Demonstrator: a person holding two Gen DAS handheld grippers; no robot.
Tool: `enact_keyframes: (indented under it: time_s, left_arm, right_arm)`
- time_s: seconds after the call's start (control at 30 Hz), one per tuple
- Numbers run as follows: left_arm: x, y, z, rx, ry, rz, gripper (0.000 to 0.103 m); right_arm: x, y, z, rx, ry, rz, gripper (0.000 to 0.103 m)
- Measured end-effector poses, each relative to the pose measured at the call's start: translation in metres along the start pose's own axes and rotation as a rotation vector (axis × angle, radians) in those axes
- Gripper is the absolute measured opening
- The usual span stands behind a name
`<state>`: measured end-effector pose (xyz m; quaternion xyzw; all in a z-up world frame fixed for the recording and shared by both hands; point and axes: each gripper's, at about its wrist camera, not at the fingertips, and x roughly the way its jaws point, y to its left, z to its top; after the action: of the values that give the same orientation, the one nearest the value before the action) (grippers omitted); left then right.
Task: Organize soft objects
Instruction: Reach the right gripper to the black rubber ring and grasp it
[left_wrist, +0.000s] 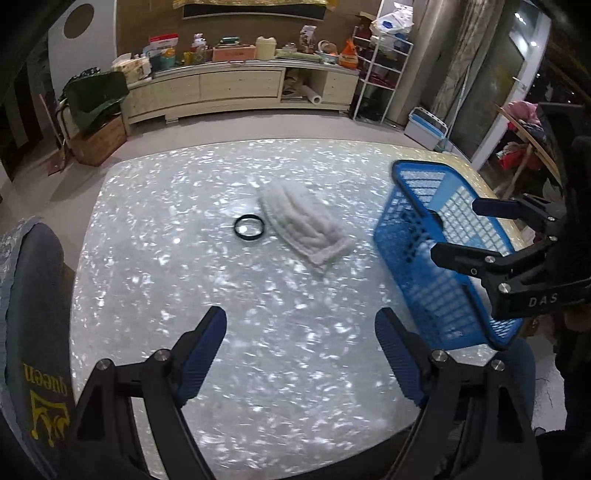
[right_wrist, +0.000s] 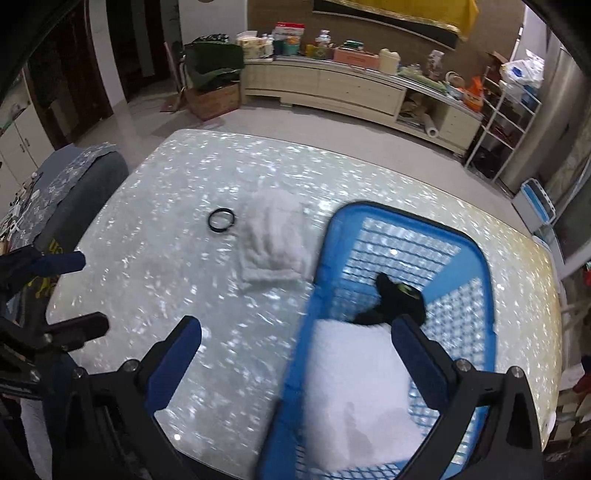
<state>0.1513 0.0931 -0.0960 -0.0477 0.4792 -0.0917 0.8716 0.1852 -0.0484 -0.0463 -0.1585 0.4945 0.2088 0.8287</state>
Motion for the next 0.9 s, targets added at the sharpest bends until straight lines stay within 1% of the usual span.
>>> enact_keyframes:
  time_s: [0.17, 0.37, 0.47, 0.53, 0.6, 0.73, 0.9]
  left_arm:
    - [0.004, 0.034, 0.003, -0.033, 0.003, 0.018, 0.081]
    - [0.011, 0.074, 0.003, -0.068, 0.010, 0.033, 0.081]
    - [0.016, 0.094, 0.001, -0.083, 0.010, 0.059, 0.081]
    - [0.019, 0.108, -0.001, -0.090, 0.005, 0.072, 0.086]
    - [0.026, 0.121, -0.003, -0.106, 0.012, 0.088, 0.086]
    - [0.038, 0.146, -0.004, -0.114, 0.017, 0.108, 0.086]
    - [0.052, 0.168, -0.002, -0.133, 0.030, 0.135, 0.086]
  right_arm:
    - [0.016, 0.032, 0.018, -0.040, 0.021, 0.033, 0.103]
    - [0.046, 0.076, 0.039, -0.101, 0.038, 0.030, 0.103]
    - [0.064, 0.091, 0.049, -0.096, 0.059, 0.072, 0.103]
    - [0.074, 0.096, 0.052, -0.091, 0.073, 0.089, 0.100]
    - [0.086, 0.103, 0.058, -0.084, 0.079, 0.101, 0.097]
    - [0.110, 0.114, 0.068, -0.068, 0.095, 0.106, 0.088]
    - [0.138, 0.126, 0.082, -0.073, 0.100, 0.099, 0.082]
